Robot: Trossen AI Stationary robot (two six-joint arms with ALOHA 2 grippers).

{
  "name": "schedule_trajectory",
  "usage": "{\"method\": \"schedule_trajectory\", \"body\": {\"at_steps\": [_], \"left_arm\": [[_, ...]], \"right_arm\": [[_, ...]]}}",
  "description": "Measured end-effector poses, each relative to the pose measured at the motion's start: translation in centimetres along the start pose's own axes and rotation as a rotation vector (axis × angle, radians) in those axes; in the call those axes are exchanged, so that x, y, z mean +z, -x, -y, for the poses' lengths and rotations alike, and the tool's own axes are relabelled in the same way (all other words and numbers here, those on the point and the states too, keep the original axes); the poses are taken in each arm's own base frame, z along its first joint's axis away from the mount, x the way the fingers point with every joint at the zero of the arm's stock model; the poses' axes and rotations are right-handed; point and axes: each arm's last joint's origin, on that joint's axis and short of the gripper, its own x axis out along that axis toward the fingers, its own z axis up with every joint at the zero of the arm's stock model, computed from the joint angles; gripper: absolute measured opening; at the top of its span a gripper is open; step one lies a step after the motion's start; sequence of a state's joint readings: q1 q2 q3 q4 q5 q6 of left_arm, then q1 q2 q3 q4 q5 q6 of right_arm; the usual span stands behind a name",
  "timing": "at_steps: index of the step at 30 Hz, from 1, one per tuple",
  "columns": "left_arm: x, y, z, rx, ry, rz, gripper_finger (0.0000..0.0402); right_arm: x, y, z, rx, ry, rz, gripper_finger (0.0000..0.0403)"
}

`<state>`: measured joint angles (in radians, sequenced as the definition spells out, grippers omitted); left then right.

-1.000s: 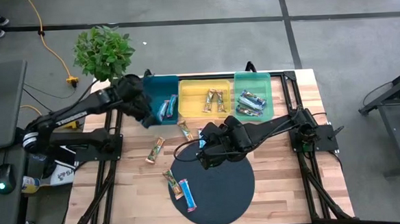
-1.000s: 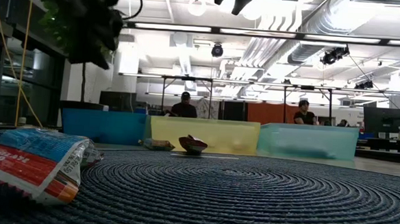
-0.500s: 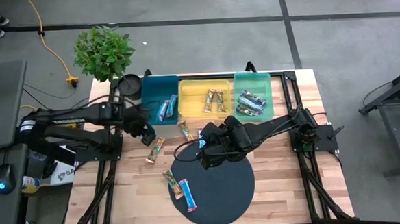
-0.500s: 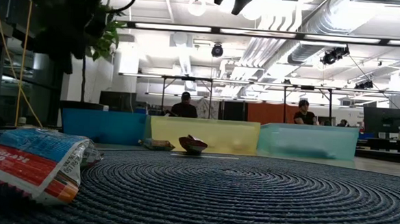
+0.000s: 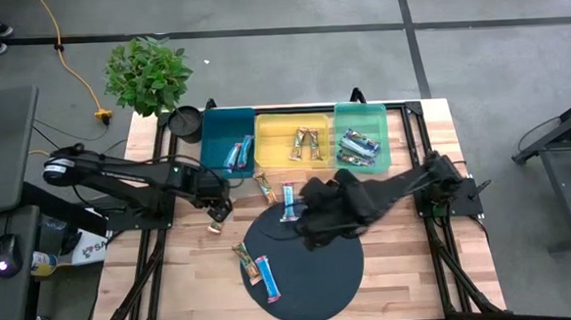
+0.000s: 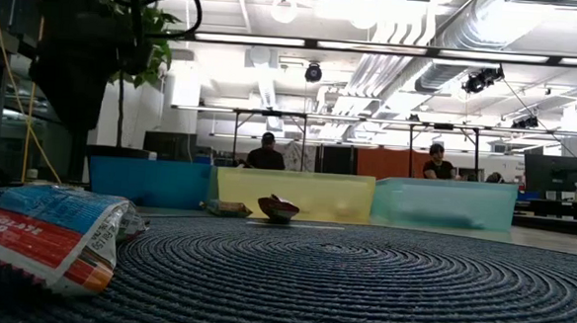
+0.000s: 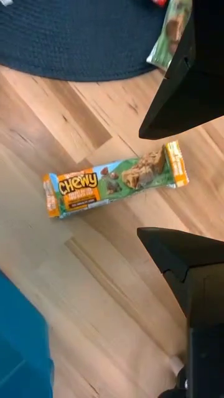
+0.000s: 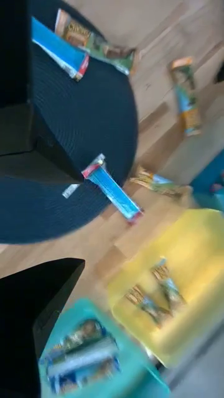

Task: Pick and place Granola Bars by type
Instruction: Put the orange granola bar into the yellow bin

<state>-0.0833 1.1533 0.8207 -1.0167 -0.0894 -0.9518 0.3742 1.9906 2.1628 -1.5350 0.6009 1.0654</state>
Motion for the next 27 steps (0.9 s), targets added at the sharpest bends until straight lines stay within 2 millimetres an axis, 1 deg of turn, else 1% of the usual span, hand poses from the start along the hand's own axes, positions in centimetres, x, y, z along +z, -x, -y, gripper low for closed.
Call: {"method": "schedule_trajectory", "body": {"at_steps": [4,7,10,12,14,16,19,23,25,27], "left_arm": [[0.1,-0.8,0.7,-0.007,-0.014,0.008,0.0241],[-0.1,-2.3,0.7,-0.073,-0.008,0.002,0.0241],[-0.8,-3.9,0.1,-0.083,0.017,-0.017,0.0241],[-1.3,-4.7,-0.4,-0.060,0.031,-0.052,0.0241],[-1.5,-5.0,-0.7,-0.053,0.039,-0.064,0.0241],[-1.6,-4.8,-0.8,-0.065,0.041,-0.055,0.0241],[-1.4,-4.3,-0.7,-0.104,0.055,-0.024,0.0241],[-1.4,-3.8,-0.8,-0.124,0.089,0.011,0.0241],[-1.4,-3.6,-0.9,-0.132,0.099,0.019,0.0241],[-1.4,-3.5,-0.9,-0.138,0.100,0.021,0.0241]], "right_arm": [[-1.0,3.8,1.3,0.012,-0.012,0.139,0.0191],[-1.4,6.3,2.4,0.045,-0.030,0.223,0.0191],[-1.5,7.9,3.4,0.058,-0.043,0.300,0.0191],[-1.6,8.3,4.0,0.053,-0.034,0.329,0.0191],[-2.0,8.1,4.7,0.033,-0.023,0.340,0.0191],[-2.7,7.5,5.6,0.024,-0.031,0.341,0.0191],[-4.6,6.2,7.3,0.063,-0.100,0.365,0.0191],[-7.8,4.0,9.9,0.223,-0.211,0.432,0.0191],[-9.0,2.9,11.3,0.315,-0.249,0.453,0.0191],[-9.7,1.7,12.4,0.390,-0.281,0.496,0.0191]]}}
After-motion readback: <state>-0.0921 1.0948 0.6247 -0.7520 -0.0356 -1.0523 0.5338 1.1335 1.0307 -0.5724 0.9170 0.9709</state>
